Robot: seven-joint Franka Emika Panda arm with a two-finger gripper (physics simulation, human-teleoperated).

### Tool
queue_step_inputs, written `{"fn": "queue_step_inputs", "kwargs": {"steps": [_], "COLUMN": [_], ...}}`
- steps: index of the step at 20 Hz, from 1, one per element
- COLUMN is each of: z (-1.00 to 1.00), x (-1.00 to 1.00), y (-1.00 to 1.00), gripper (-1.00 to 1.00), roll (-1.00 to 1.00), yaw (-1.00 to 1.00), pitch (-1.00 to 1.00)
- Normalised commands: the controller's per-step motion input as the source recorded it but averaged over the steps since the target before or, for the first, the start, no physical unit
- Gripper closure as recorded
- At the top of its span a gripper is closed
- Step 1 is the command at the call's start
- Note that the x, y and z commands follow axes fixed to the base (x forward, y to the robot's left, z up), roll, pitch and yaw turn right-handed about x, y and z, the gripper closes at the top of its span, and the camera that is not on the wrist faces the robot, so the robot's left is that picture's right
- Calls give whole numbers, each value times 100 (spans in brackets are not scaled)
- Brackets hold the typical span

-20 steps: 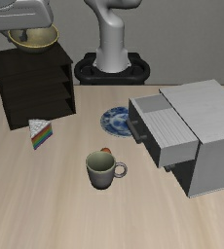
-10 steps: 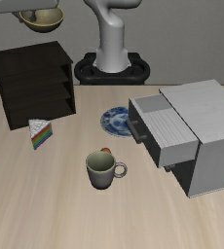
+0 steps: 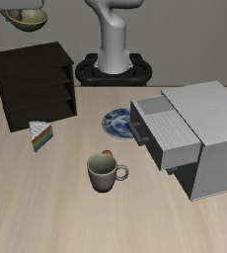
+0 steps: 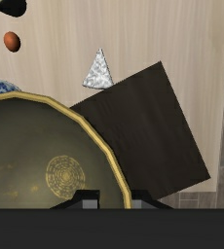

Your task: Pick up the bowl and place it on the top of the wooden shelf

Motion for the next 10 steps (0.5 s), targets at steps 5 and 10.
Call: {"fn": "queue_step_inputs", "kwargs": {"steps": [5, 10], "z": [-100, -40], "x": [0, -60], "y": [0, 0], "gripper": [100, 100], "roll": [0, 0], "yaw": [0, 0], "pitch": [0, 0]}}
